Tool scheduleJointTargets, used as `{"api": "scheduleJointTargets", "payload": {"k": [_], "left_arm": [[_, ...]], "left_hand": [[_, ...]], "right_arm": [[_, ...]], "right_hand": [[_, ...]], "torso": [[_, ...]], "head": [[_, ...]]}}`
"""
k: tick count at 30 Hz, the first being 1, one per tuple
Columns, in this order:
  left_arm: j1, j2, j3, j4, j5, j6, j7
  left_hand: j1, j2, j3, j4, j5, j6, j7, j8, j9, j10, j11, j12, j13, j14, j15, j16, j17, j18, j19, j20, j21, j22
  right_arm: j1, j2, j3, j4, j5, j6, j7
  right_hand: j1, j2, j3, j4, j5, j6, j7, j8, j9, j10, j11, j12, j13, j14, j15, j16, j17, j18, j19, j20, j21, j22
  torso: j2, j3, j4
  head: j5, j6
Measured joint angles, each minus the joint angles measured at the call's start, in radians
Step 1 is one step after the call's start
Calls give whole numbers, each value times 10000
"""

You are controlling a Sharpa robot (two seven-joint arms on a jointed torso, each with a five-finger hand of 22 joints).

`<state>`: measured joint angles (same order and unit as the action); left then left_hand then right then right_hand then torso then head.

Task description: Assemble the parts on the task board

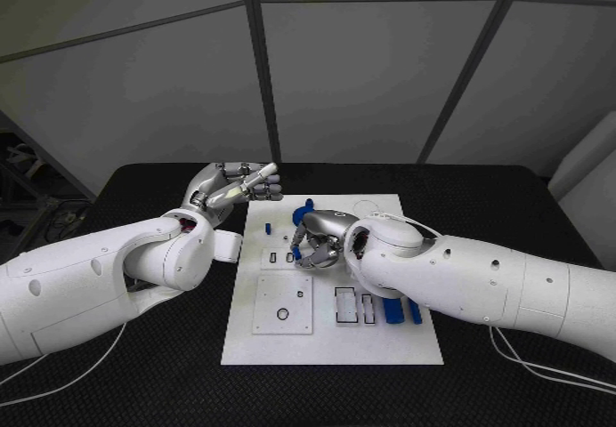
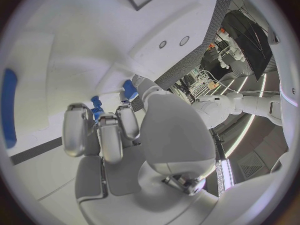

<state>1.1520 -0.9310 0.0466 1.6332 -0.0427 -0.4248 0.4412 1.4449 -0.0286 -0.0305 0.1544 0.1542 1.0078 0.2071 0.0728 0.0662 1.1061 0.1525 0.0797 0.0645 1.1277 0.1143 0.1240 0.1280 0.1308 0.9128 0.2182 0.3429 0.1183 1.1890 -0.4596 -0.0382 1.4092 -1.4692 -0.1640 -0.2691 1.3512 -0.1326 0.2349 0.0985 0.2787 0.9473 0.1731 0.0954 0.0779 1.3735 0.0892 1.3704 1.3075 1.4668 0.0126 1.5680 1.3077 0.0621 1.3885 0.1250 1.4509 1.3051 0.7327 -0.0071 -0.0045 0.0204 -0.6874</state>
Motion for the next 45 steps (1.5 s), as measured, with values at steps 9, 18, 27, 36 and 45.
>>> {"api": "scheduleJointTargets", "payload": {"k": [9,18,27,36,45], "left_arm": [[0,-13,0,-2,0,9,-20],[0,-55,0,-57,-198,47,-237],[1,-206,1,-299,-1654,173,-1539],[105,-3,2,-760,-4484,1476,-4696],[500,832,-28,-1339,-7032,3308,-7636]], "left_hand": [[0,0,0,0,0,0,0,0,0,0,0,-39,0,0,0,0,0,0,0,0,-39,1],[-71,71,-113,-54,0,429,-178,0,15,702,-234,33,67,1441,-423,557,436,1,987,-317,474,184],[-260,64,-188,344,87,1309,-950,212,153,2851,-1202,886,719,3374,-1456,6565,5347,-1,3353,-1421,2880,1466],[-1676,279,-752,1205,119,1392,-1325,1184,1081,2698,-1568,4643,4407,3390,-1755,13738,11773,-58,5137,-1740,9393,9460],[-2152,385,-1557,1322,29,648,-1519,3359,3108,2026,-1672,9332,8839,3376,-1843,14213,11803,-732,5158,-1839,10417,10852]], "right_arm": [[-4,-9,-3,0,-14,-34,-12],[-40,-355,-27,340,38,-861,261],[18,-1736,-12,1496,945,-1861,2118],[326,-3372,316,2344,2697,-1969,3086],[466,-4106,473,2304,4186,-1954,3263]], "right_hand": [[-141,-141,-340,165,-39,-279,56,0,0,-138,67,-148,0,0,0,0,-1,0,-37,37,-40,-48],[47,-220,-1028,525,-151,-888,184,-36,-80,-268,126,-153,0,-1,144,0,-2,0,-134,134,-122,-128],[573,-63,-1310,476,207,-713,102,321,-28,-550,113,-315,-110,-1,144,-389,-2,161,-1070,122,-826,-1349],[859,145,-1353,381,686,-676,66,554,-36,-1560,24,-1408,-1344,-1,143,-1125,-3,471,-2073,48,-1776,-2816],[859,145,-1465,493,784,-796,22,693,-67,-2187,-35,-2356,-2467,3,63,-1695,-428,628,-2546,-1,-2483,-3756]], "torso": [[0,0,0],[-1,11,-9],[-79,9,-55],[-298,16,-101],[-491,56,-125]], "head": [[-15,-14],[-18,-11],[38,23],[129,-51],[199,-119]]}}
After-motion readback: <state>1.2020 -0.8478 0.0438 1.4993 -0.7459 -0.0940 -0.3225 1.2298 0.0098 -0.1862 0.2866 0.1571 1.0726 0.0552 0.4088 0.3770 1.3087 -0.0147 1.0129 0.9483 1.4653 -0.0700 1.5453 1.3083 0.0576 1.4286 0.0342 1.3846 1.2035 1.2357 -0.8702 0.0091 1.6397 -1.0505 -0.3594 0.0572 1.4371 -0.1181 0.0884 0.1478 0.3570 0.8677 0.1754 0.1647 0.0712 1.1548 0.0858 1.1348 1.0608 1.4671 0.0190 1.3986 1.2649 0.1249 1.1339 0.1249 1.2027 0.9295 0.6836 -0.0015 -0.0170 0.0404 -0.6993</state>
